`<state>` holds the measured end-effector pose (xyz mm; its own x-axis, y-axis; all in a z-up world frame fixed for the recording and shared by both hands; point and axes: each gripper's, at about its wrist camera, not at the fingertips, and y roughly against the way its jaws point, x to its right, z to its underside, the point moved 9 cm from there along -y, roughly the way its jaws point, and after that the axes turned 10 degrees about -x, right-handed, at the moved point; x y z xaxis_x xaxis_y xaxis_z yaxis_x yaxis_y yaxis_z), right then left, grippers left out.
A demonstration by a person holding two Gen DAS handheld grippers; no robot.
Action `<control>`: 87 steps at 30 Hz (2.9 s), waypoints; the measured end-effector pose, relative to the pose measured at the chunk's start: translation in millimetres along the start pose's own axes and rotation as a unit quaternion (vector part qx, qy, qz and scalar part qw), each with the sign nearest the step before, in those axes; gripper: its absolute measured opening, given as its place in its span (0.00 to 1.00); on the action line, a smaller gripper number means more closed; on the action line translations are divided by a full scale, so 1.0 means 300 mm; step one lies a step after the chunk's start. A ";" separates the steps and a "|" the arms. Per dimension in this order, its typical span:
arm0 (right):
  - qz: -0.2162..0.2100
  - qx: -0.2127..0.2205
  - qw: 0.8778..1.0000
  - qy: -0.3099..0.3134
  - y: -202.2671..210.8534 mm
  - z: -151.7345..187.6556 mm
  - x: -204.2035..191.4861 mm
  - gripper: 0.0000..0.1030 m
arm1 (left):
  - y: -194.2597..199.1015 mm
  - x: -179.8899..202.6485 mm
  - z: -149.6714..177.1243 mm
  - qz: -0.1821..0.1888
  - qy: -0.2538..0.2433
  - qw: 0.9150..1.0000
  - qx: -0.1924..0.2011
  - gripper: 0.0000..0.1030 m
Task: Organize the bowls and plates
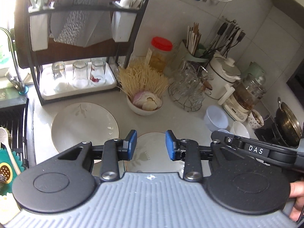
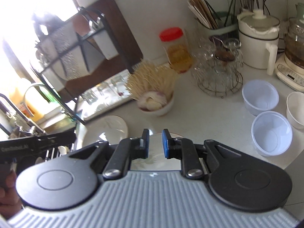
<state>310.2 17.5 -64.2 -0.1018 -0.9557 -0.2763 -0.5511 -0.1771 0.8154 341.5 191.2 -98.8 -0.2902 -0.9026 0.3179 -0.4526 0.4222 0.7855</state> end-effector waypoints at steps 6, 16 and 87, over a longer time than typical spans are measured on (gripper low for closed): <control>0.006 0.022 0.999 0.024 0.070 0.038 -0.108 0.18 | 0.088 -0.007 0.045 -0.003 -0.019 1.000 0.014 0.37; 0.001 0.024 0.999 0.034 0.049 0.125 -0.225 0.18 | 0.120 -0.112 0.144 -0.005 -0.003 1.000 -0.005 0.37; -0.058 -0.222 0.972 0.054 -0.944 -0.051 -0.225 0.17 | -0.529 -0.841 0.021 -0.089 0.215 0.964 -0.129 0.18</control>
<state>485.8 128.5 -268.6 0.0393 -0.9382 -0.3438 -0.1405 -0.3459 0.9277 481.4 352.4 -307.1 0.1733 -0.9340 0.3124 -0.2218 0.2720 0.9364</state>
